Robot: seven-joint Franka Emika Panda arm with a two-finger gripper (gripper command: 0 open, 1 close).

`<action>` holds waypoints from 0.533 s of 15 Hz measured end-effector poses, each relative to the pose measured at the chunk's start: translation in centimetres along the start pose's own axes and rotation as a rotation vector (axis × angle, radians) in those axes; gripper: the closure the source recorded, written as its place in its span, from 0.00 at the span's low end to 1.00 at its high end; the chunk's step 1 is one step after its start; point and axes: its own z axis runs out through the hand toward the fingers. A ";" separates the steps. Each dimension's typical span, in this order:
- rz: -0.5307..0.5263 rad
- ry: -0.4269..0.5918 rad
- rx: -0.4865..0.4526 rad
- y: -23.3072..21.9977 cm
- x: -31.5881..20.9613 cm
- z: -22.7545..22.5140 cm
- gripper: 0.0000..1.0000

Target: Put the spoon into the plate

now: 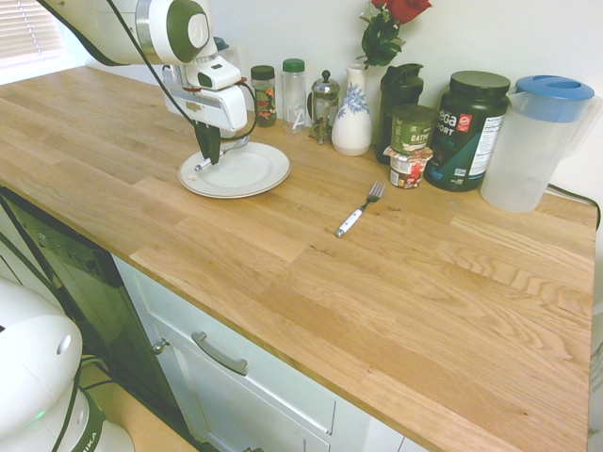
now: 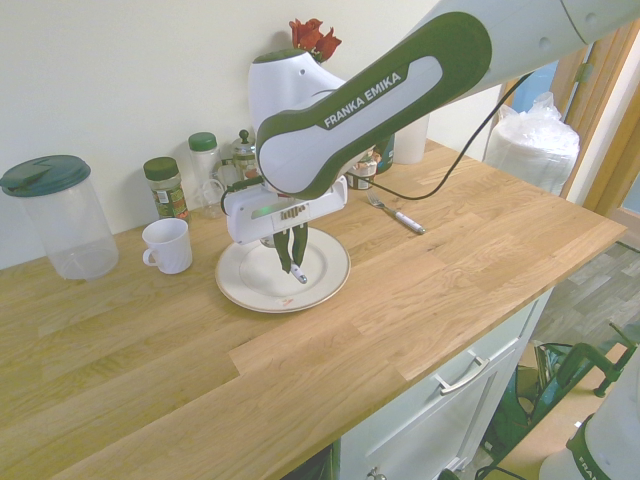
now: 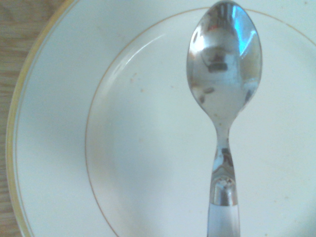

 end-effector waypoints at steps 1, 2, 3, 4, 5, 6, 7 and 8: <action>0.004 -0.001 -0.001 0.1 0.2 0.0 1.00; 0.007 -0.002 -0.003 0.1 0.3 0.2 1.00; 0.007 -0.005 -0.006 0.1 0.3 0.4 1.00; 0.006 -0.008 -0.010 0.0 0.3 0.7 1.00; 0.005 -0.010 -0.012 -0.1 0.3 1.1 1.00; 0.004 -0.012 -0.013 -0.2 0.2 1.4 1.00; 0.004 -0.014 -0.012 -0.4 0.2 1.6 1.00; 0.003 -0.014 -0.012 -0.5 0.2 1.8 1.00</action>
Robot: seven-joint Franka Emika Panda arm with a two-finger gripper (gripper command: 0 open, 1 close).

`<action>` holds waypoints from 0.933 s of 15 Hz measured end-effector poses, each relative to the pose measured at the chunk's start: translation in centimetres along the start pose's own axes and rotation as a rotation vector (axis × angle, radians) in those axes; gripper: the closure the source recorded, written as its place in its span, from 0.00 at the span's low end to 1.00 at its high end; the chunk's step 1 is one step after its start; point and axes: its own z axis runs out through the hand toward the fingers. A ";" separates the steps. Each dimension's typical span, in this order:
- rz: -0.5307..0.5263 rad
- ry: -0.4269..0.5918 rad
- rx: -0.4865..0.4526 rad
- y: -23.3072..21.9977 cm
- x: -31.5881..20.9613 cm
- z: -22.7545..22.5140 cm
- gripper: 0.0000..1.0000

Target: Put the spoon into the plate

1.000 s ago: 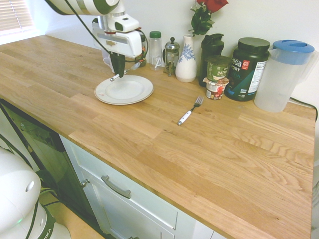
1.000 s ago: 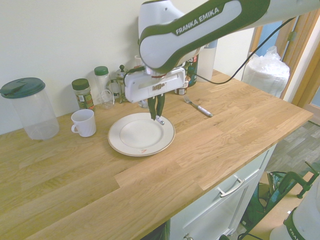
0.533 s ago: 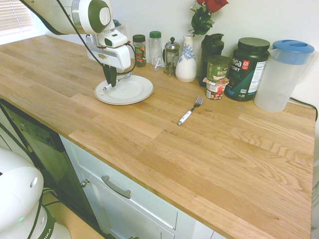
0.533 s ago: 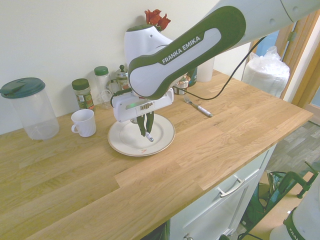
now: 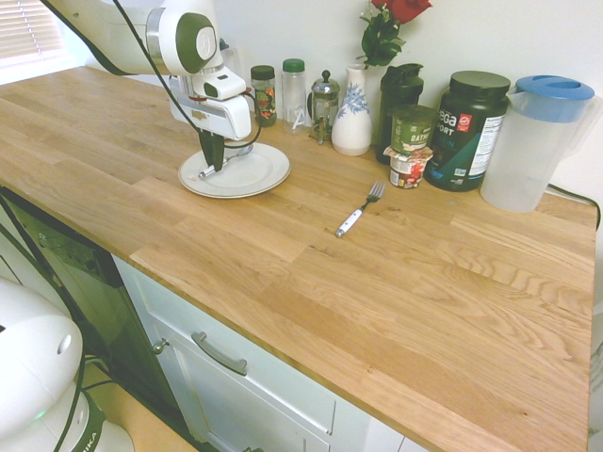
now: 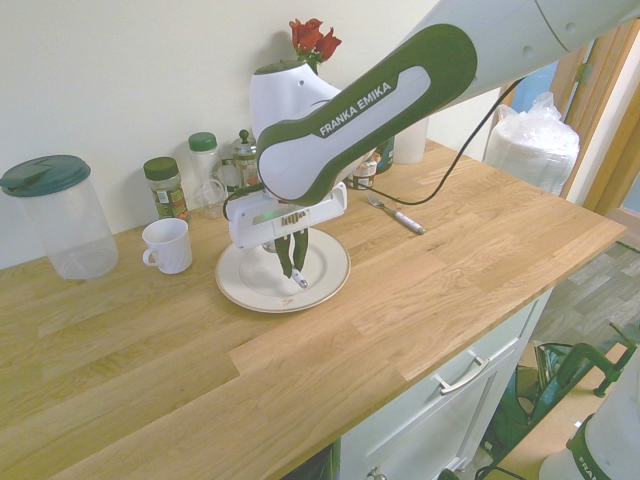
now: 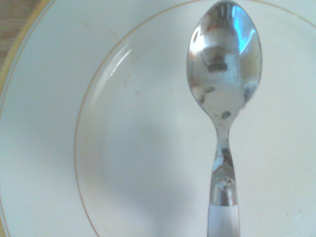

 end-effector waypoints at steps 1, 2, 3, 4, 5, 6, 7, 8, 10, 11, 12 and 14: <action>0.000 0.001 -0.002 -0.1 0.0 0.2 1.00; -0.001 0.002 -0.004 -0.3 0.0 0.4 1.00; -0.001 0.001 -0.006 -0.3 0.0 0.6 1.00; 0.000 -0.001 -0.007 -0.4 0.0 0.9 1.00; 0.001 -0.002 -0.009 -0.4 0.0 1.0 1.00; 0.003 -0.002 -0.009 -0.5 0.1 1.0 1.00; 0.007 -0.002 -0.009 -0.5 0.2 1.0 1.00; 0.010 -0.003 -0.009 -0.5 0.2 1.1 0.00; 0.012 -0.006 -0.012 -0.6 0.3 1.4 0.00; 0.013 -0.007 -0.015 -0.7 0.3 1.5 0.00; 0.013 -0.008 -0.015 -0.7 0.3 1.6 0.00; 0.014 -0.008 -0.013 -0.8 0.3 1.5 0.00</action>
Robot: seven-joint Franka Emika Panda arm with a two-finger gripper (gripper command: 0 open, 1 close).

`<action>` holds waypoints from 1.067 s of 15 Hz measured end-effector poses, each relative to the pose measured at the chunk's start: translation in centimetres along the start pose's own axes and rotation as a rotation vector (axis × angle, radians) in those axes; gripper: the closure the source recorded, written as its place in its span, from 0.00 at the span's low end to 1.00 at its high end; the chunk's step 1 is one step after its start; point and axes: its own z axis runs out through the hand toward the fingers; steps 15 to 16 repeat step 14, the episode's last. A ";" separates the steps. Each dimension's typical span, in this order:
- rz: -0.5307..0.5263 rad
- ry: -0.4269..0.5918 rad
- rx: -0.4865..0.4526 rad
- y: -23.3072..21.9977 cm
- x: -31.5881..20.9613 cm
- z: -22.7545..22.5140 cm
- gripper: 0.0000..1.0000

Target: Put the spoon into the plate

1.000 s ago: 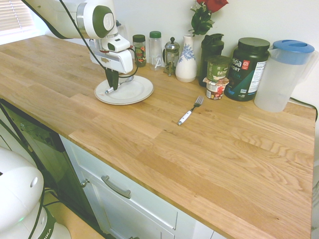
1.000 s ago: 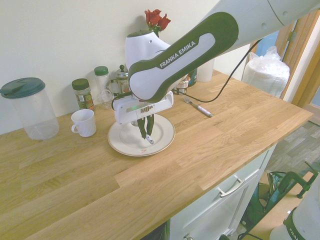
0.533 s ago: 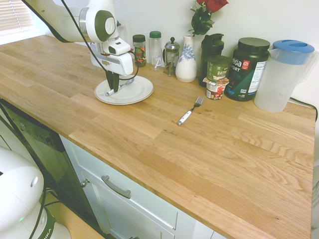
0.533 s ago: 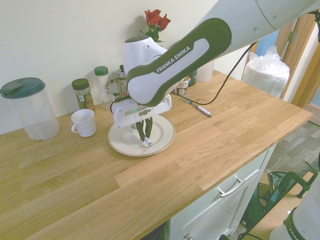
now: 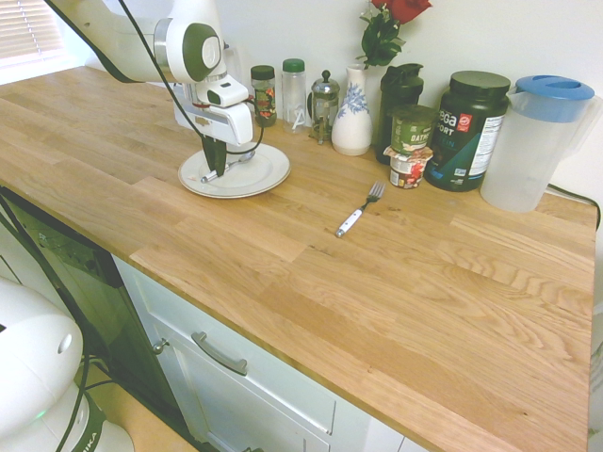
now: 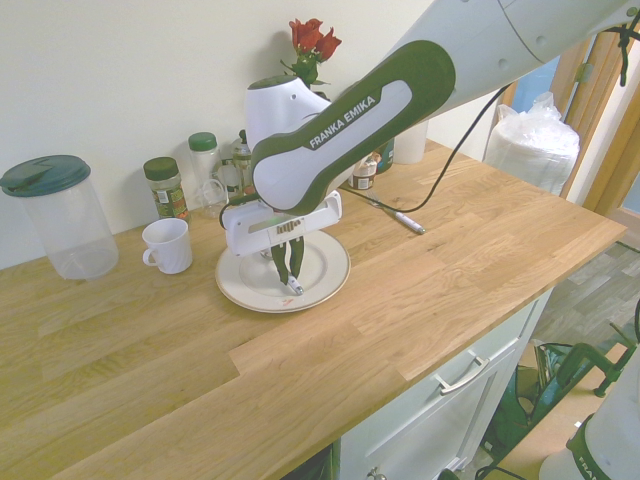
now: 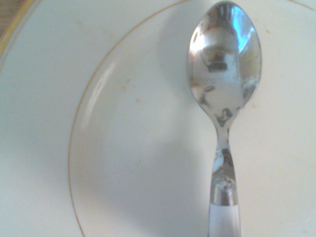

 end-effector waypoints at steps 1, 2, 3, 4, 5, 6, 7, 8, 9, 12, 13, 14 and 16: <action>0.001 0.000 0.002 -0.1 0.0 -0.1 0.00; 0.001 0.000 0.004 -0.1 0.0 -0.2 0.00; 0.001 0.001 0.005 -0.2 0.1 -0.2 0.00; 0.001 0.001 0.006 -0.2 0.1 -0.3 0.00; 0.002 0.001 0.006 -0.2 0.1 -0.3 0.00; 0.004 0.000 0.007 -0.2 0.2 -0.3 0.00; 0.008 -0.001 0.009 -0.2 0.3 -0.7 0.00; 0.012 -0.002 -0.001 -0.2 0.4 -1.5 0.00; 0.020 -0.002 -0.018 -0.1 0.7 -2.9 0.00; 0.001 0.027 -0.046 1.8 2.6 -9.5 0.00; -0.051 0.037 -0.035 3.2 3.9 -11.2 0.00; -0.081 0.040 -0.024 5.0 5.5 -12.2 0.00; -0.081 0.040 -0.024 5.0 5.5 -12.2 0.00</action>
